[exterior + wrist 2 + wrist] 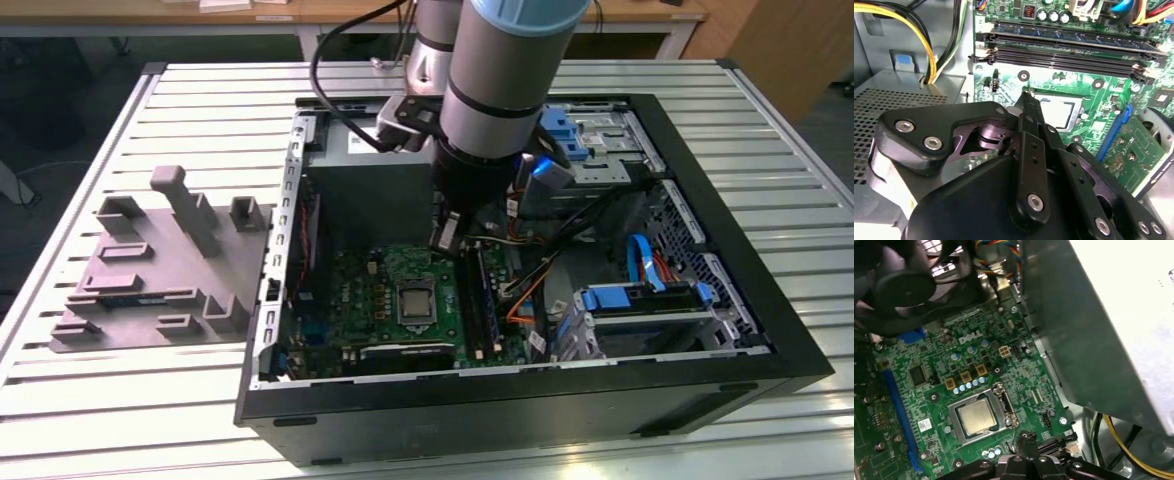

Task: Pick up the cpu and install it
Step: 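Install the first cpu locking lever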

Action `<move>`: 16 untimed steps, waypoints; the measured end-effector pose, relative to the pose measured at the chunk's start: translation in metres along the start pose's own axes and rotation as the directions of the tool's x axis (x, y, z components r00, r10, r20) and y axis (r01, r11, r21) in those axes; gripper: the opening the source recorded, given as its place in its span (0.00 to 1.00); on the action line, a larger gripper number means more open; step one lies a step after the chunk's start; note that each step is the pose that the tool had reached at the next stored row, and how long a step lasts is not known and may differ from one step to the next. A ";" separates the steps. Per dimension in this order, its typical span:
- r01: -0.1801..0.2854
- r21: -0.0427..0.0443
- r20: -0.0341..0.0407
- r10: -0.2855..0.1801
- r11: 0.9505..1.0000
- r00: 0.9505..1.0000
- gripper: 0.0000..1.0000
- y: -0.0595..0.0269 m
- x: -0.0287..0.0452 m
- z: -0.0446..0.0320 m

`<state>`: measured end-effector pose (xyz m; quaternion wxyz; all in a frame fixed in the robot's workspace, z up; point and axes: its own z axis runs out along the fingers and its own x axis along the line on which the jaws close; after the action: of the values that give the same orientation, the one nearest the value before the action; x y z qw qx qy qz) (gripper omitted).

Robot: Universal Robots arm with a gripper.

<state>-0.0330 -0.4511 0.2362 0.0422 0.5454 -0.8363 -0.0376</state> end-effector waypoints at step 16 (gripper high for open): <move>0.027 0.006 0.000 -0.027 1.000 1.000 0.11 -0.0024 0.0105 0.0002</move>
<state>-0.0350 -0.4617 0.2361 0.0398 0.5565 -0.8291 -0.0358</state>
